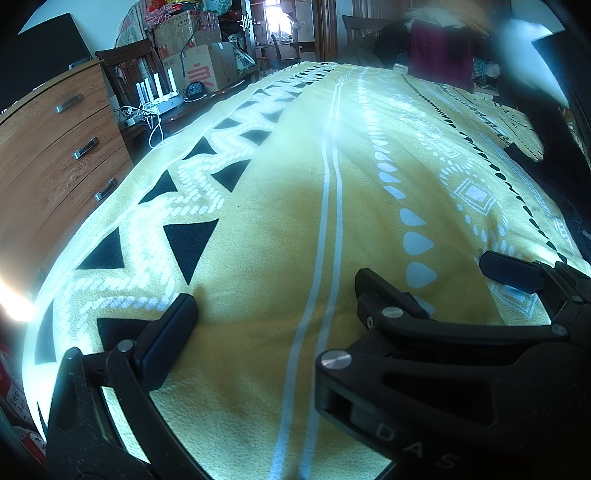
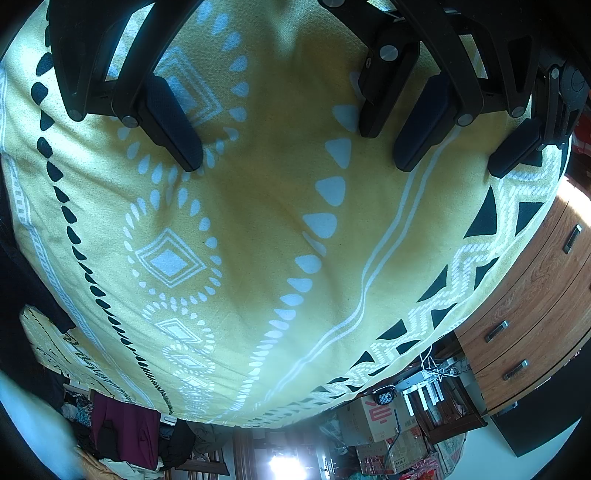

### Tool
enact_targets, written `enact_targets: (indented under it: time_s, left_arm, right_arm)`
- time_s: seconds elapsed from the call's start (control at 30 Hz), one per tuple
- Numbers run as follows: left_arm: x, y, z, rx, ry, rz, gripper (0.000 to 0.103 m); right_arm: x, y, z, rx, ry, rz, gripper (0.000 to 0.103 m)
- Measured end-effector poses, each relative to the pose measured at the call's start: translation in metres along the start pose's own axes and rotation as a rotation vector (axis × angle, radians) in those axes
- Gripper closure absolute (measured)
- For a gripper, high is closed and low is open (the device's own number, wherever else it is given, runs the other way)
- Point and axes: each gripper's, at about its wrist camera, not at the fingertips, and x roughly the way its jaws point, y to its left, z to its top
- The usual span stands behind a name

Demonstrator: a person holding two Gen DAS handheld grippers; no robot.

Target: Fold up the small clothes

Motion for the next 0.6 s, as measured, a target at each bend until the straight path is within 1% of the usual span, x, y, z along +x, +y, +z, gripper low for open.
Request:
enact_targets:
  time_s: [0.6]
  left_arm:
    - [0.0000, 0.0000, 0.0000, 0.001, 0.000, 0.001, 0.000]
  right_arm:
    - [-0.0008, 0.0000, -0.0001, 0.001, 0.000, 0.001, 0.000]
